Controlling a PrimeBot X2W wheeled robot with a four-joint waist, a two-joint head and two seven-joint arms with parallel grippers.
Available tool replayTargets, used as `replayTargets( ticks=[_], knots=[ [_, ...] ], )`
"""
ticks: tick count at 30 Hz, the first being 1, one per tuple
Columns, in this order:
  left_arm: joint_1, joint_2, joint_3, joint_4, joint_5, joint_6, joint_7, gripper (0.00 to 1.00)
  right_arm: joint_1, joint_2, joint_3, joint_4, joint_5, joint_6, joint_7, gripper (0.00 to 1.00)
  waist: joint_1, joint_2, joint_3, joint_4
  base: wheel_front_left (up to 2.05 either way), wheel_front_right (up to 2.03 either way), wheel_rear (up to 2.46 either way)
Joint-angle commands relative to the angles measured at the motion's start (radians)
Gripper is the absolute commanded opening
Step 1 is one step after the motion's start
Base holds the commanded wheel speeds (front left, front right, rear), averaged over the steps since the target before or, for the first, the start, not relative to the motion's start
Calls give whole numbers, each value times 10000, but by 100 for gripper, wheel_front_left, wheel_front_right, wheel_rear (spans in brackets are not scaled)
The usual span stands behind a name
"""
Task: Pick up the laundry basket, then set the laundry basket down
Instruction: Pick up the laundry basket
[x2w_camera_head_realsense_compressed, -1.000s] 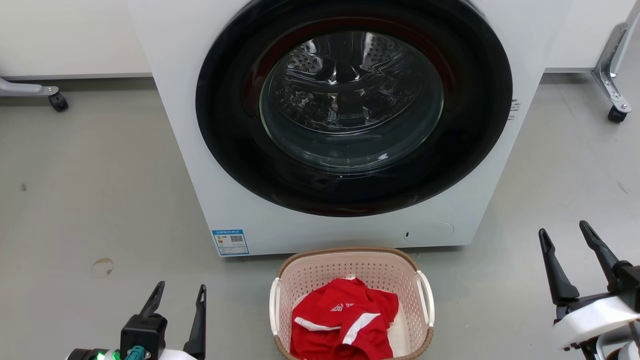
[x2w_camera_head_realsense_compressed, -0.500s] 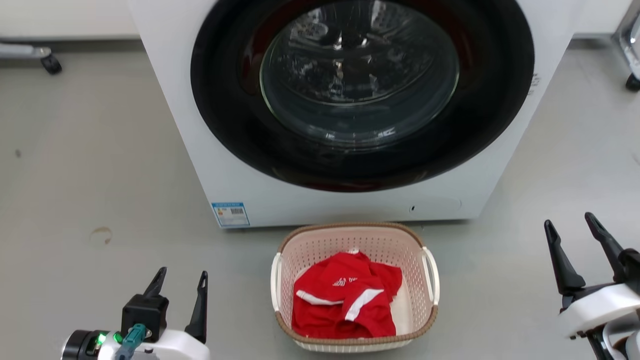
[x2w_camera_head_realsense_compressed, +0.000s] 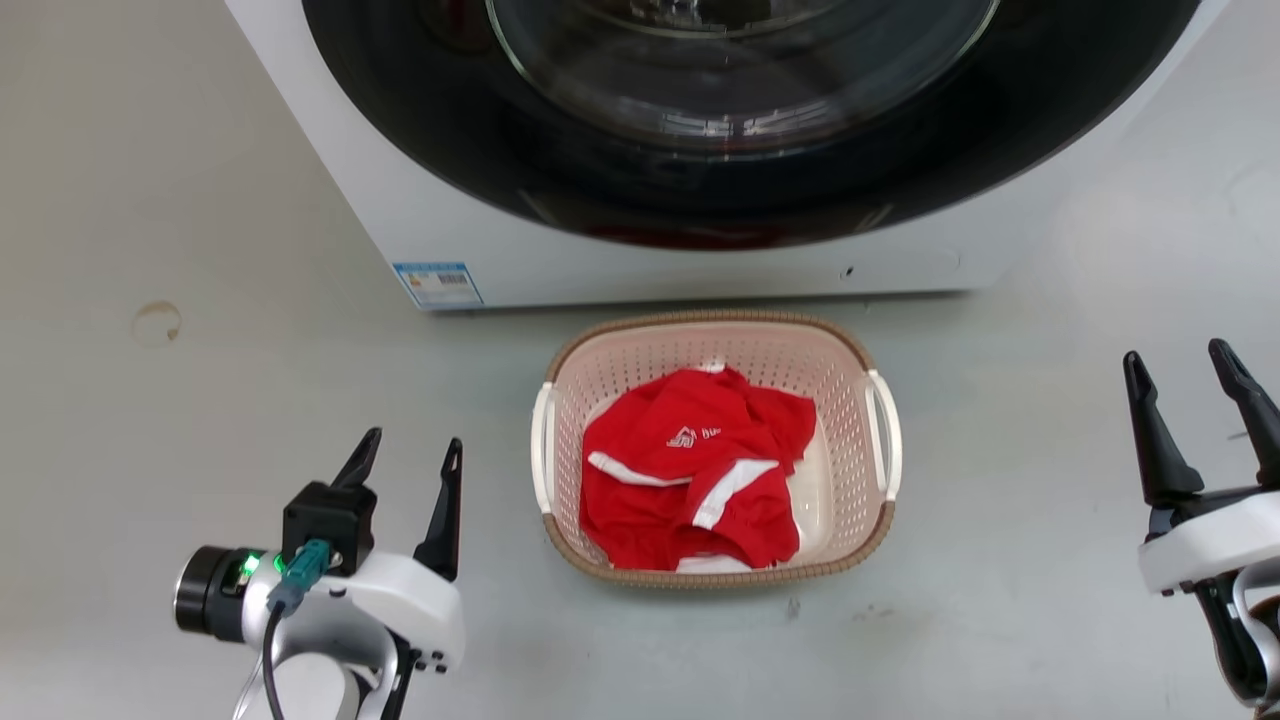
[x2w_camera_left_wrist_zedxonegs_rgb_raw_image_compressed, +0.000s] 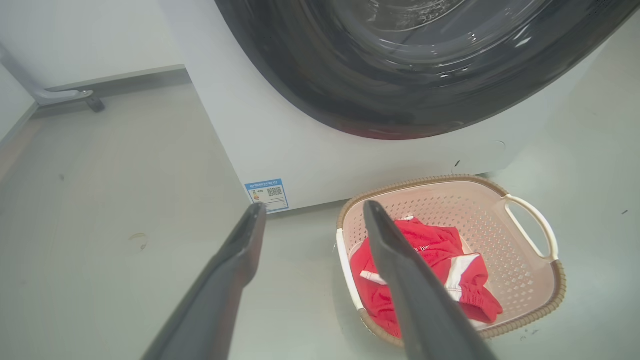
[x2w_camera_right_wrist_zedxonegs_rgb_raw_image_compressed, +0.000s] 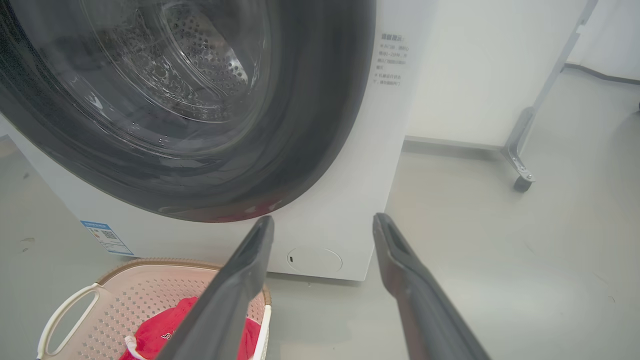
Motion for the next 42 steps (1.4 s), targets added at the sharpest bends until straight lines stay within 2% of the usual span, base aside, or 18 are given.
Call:
replayTargets(
  ticks=[1, 11, 20, 29, 34, 42],
  knots=[
    [-565, 73, 287, -24, -46, -92, -156, 100, -336, -291, 163, -71, 168, 44, -171, 100, 0, 0, 698, 26, 0, 0, 0],
    [-2114, -590, 228, 1641, -404, -503, -671, 100, -1306, -396, 480, 633, 866, 44, -539, 100, 0, 0, 2693, 174, 0, 0, 0],
    [-3599, -1095, 76, 3653, -592, -1112, -1385, 100, -2394, -332, 1118, 1557, 1570, 44, -732, 100, 0, 0, 4109, 335, 0, 0, 0],
    [-4758, -1491, -48, 5480, -753, -1705, -2011, 100, -2957, -54, 2073, 2099, 2169, 44, -750, 100, 0, 0, 4827, 499, 0, 0, 0],
    [-5532, -1683, -172, 6652, -816, -2116, -2265, 100, -3229, 77, 2277, 2382, 2395, 44, -751, 100, 0, 0, 5211, 564, 0, 0, 0],
    [-6561, -1863, -381, 8052, -853, -2457, -2384, 100, -3779, 204, 2553, 2983, 2547, 44, -752, 100, 0, 0, 5688, 540, 0, 0, 0]
  ],
)
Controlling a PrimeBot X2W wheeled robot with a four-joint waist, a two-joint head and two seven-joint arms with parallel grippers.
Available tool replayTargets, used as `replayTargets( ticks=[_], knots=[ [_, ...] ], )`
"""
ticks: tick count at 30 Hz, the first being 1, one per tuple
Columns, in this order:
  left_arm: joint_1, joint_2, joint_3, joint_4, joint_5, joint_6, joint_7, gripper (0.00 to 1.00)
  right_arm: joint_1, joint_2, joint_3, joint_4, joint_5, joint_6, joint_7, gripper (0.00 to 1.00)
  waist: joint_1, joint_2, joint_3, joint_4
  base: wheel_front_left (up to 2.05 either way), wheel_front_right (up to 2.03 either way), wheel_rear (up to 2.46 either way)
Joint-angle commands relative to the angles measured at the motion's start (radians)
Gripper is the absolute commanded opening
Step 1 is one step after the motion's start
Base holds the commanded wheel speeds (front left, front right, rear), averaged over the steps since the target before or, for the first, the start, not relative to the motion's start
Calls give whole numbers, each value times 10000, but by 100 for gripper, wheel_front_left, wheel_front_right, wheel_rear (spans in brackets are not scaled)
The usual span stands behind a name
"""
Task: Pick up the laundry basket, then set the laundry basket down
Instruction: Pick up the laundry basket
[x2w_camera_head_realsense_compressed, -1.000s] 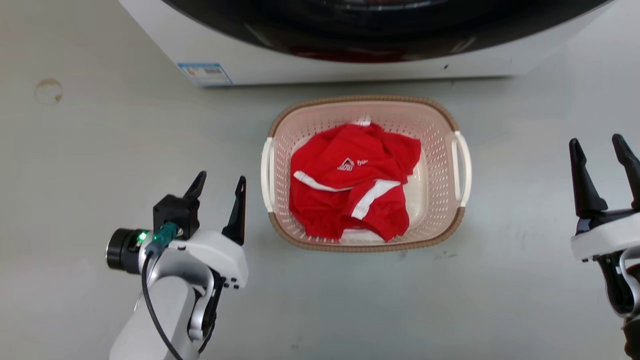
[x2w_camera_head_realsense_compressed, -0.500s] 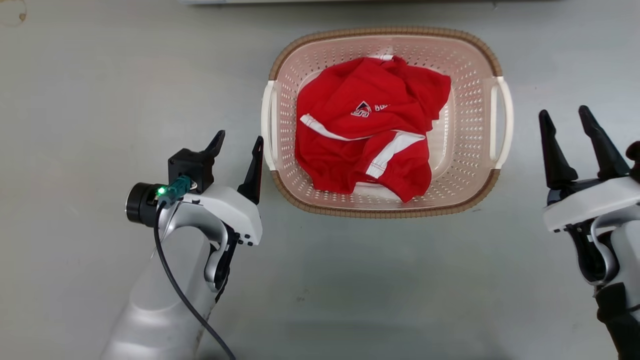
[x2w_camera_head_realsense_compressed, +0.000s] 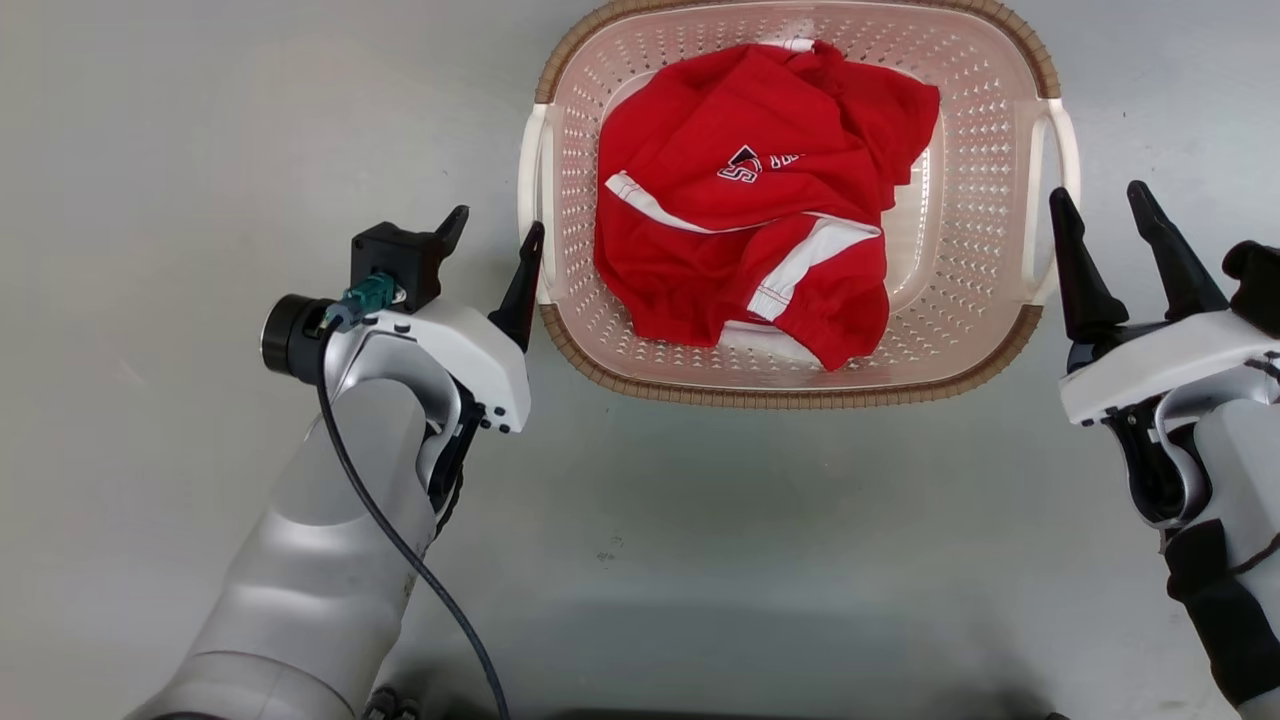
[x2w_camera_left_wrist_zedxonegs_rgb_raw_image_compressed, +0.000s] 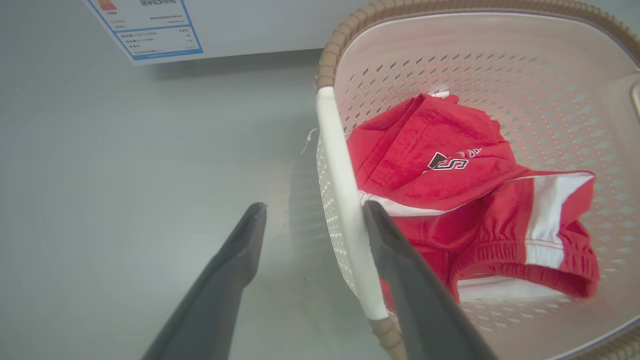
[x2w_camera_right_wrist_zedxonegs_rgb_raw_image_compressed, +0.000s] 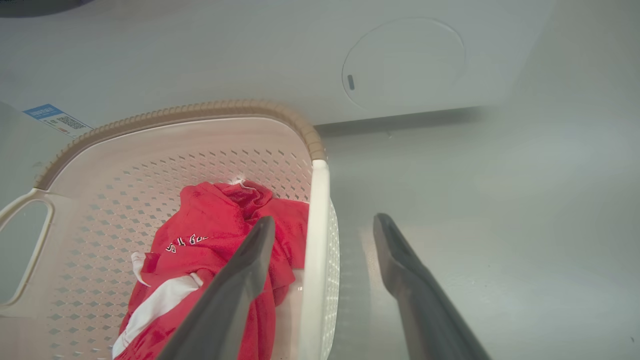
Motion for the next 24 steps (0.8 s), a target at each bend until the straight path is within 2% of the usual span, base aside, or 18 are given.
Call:
replayTargets(
  ticks=[1, 12, 24],
  knots=[
    [-57, 218, 139, 78, -41, -33, -66, 100, 109, 29, 210, -25, 154, 44, -133, 100, -1, 0, 98, -15, 0, 0, 0],
    [-1146, 105, -46, 1148, -58, -208, -85, 100, -1044, 190, 1010, 1142, 835, 44, -133, 100, -1, 0, 650, -77, 0, 0, 0],
    [-1794, 62, -169, 1744, -96, -260, -87, 100, -1821, 273, 1396, 1737, 1565, 44, -133, 100, -1, 0, 1097, -125, 0, 0, 0]
  ],
)
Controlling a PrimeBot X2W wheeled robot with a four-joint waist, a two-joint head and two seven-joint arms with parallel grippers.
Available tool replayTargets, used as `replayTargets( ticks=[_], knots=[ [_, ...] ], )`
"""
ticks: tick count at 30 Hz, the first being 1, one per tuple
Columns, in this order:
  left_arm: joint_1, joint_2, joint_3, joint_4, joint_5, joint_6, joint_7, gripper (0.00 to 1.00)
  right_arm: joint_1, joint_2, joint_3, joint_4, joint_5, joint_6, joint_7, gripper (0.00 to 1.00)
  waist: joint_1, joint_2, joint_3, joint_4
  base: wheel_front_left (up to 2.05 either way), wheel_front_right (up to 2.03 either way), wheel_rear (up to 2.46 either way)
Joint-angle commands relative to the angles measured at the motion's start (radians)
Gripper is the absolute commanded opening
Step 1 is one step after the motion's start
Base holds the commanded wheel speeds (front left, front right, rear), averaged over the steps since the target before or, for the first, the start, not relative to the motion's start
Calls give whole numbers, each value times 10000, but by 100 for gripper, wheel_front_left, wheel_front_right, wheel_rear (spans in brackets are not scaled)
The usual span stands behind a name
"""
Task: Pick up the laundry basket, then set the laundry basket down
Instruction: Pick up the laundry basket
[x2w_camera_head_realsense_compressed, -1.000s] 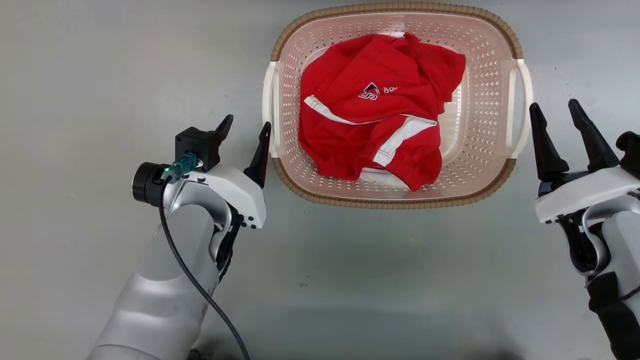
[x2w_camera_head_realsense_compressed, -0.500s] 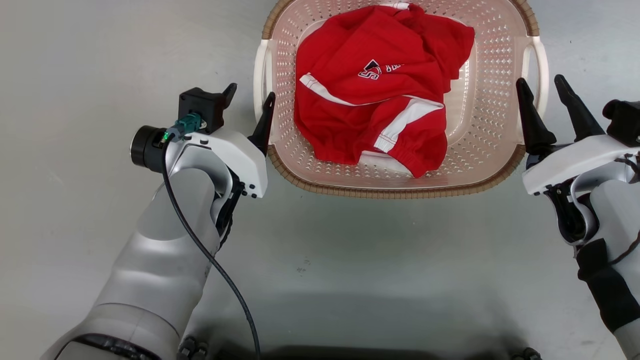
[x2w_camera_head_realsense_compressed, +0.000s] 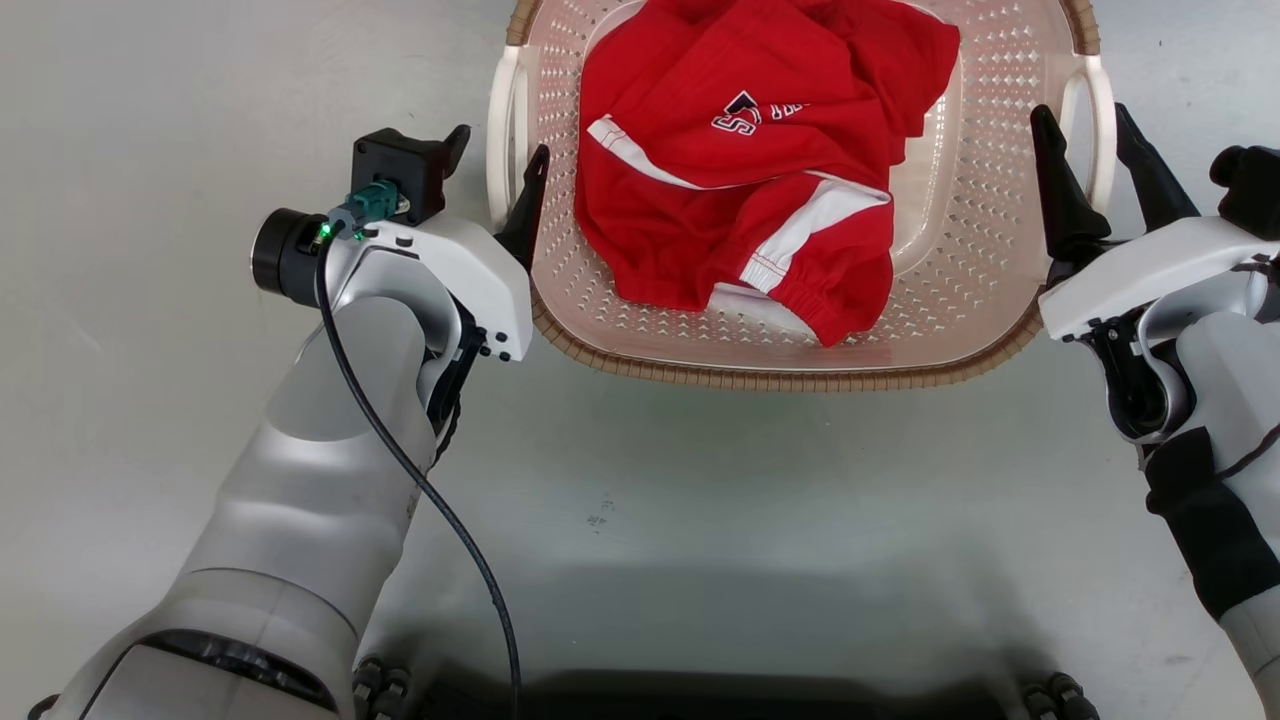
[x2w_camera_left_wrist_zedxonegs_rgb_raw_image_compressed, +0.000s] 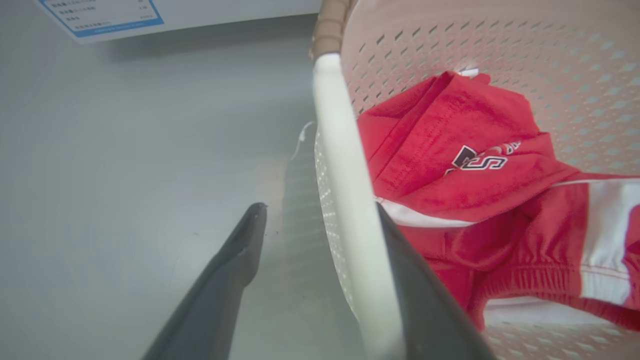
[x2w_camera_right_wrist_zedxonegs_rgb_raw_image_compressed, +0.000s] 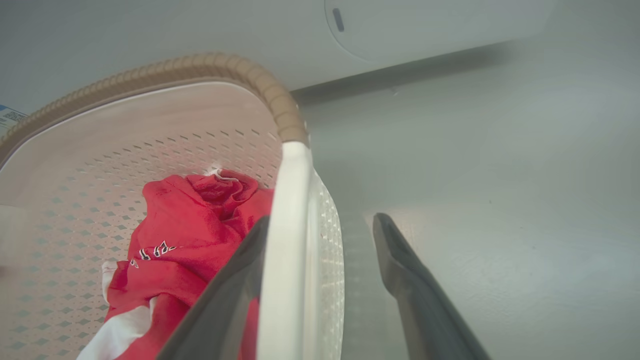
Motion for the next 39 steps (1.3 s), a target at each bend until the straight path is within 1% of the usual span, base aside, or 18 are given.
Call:
replayTargets(
  ticks=[1, 11, 19, 31, 32, 33, 34, 39],
  knots=[
    [69, 369, 122, 61, -97, -7, -48, 100, 260, 57, 178, -79, 172, 44, -133, 100, 0, 0, 47, 7, 0, 0, 0],
    [-42, 343, 51, 102, -153, -14, -49, 100, 214, 70, 221, -12, 368, 44, -133, 100, 0, 0, 68, 18, 0, 0, 0],
    [-31, 328, 23, 106, -169, -15, -49, 100, 372, 236, 140, -29, 646, 44, -133, 100, 0, 0, -7, -32, 0, 0, 0],
    [-69, 324, 7, 39, -136, -16, -49, 100, 408, 386, 298, 161, 1084, 44, -133, 100, 0, 0, 97, -78, 0, 0, 0],
    [-69, 324, -1, 5, -136, -16, -49, 100, 409, 391, 296, 187, 1193, 44, -133, 88, 0, 0, 117, -70, 0, 0, 0],
    [-58, 323, -32, -60, -152, -16, -49, 40, 400, 396, 307, 226, 1291, 44, -133, 33, 0, 0, 136, -64, 0, 0, 0],
    [-33, 321, -55, -155, -193, -16, -49, 0, 384, 400, 338, 267, 1380, 44, -133, 0, 0, 0, 155, -54, 0, 0, 0],
    [25, 318, -196, -318, -299, -17, -49, 0, 230, 410, 522, 382, 1608, 44, -134, 0, 0, 0, 212, -30, 0, 0, 0]
  ],
)
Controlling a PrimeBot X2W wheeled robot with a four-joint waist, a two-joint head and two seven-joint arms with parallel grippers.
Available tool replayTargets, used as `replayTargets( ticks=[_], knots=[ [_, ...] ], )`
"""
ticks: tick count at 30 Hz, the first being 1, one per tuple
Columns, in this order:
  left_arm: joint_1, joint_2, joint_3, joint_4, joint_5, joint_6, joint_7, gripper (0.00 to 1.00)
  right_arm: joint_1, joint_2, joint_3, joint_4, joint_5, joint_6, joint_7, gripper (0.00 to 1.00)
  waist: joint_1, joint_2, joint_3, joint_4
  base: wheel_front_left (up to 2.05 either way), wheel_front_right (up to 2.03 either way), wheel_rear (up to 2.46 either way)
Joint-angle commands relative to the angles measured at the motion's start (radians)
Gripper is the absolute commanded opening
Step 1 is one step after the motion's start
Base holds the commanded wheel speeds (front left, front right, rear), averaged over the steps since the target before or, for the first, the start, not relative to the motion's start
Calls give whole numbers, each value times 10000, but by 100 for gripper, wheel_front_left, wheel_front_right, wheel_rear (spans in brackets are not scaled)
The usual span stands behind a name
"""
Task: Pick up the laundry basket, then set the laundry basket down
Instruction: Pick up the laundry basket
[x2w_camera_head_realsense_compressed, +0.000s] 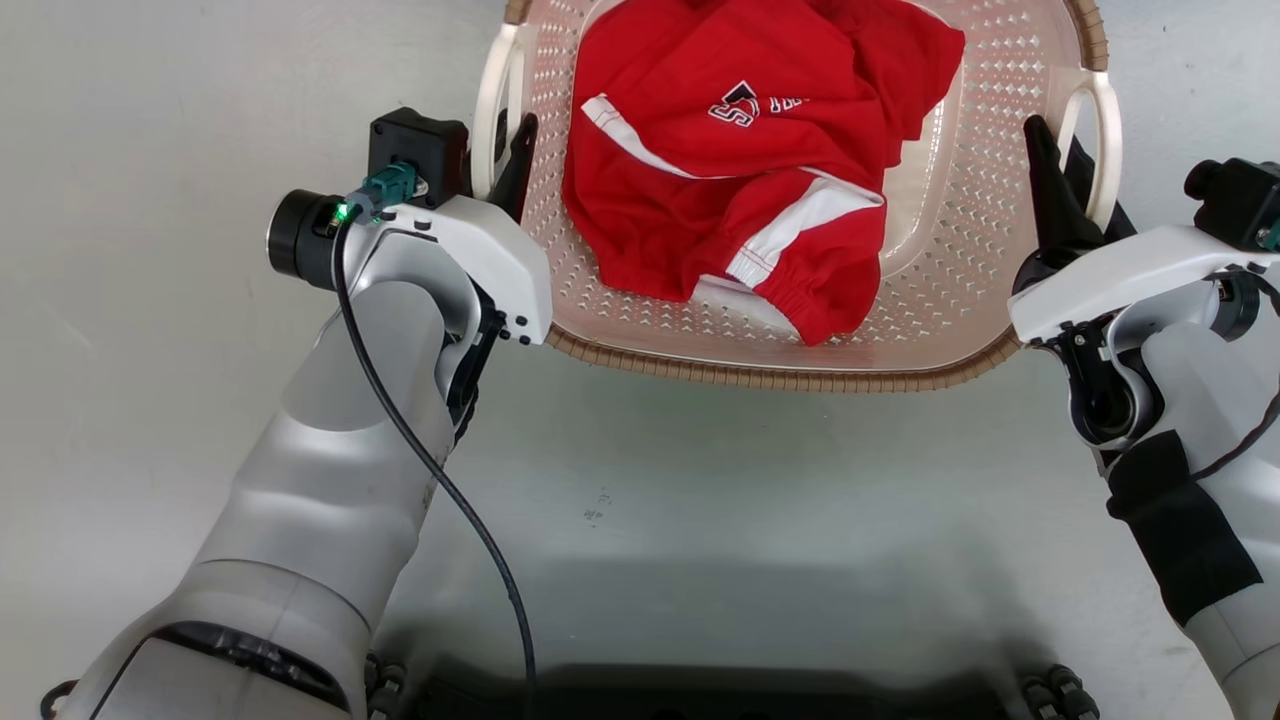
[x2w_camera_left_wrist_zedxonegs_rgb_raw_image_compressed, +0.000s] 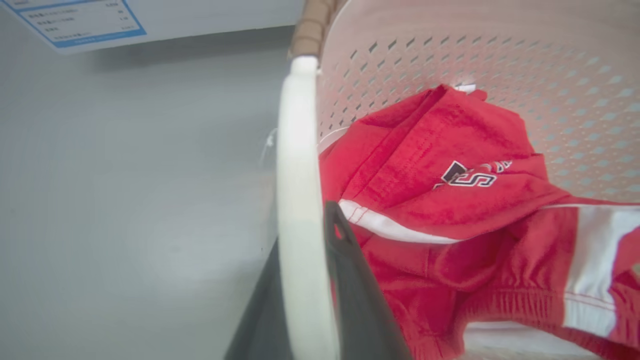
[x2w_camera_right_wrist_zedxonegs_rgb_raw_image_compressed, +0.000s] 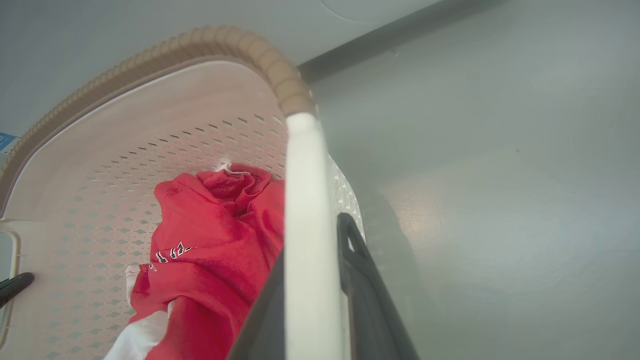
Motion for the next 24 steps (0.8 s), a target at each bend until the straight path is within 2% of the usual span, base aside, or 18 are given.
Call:
replayTargets(
  ticks=[1, 13, 24],
  knots=[
    [204, 469, 109, -87, -100, -26, -47, 0, 266, 8, 144, 55, 74, 6, -13, 0, 0, 0, 6, 5, 0, 0, 0],
    [234, 466, 177, 289, -414, -26, -47, 0, 81, -64, 250, 315, -208, 6, -13, 0, 0, 0, -249, -30, 0, 0, 0],
    [701, 463, 108, 1035, -830, -27, -45, 0, -204, -201, 1164, 1539, -484, 6, -13, 0, 0, 0, -1147, -62, 0, 0, 0]
  ],
)
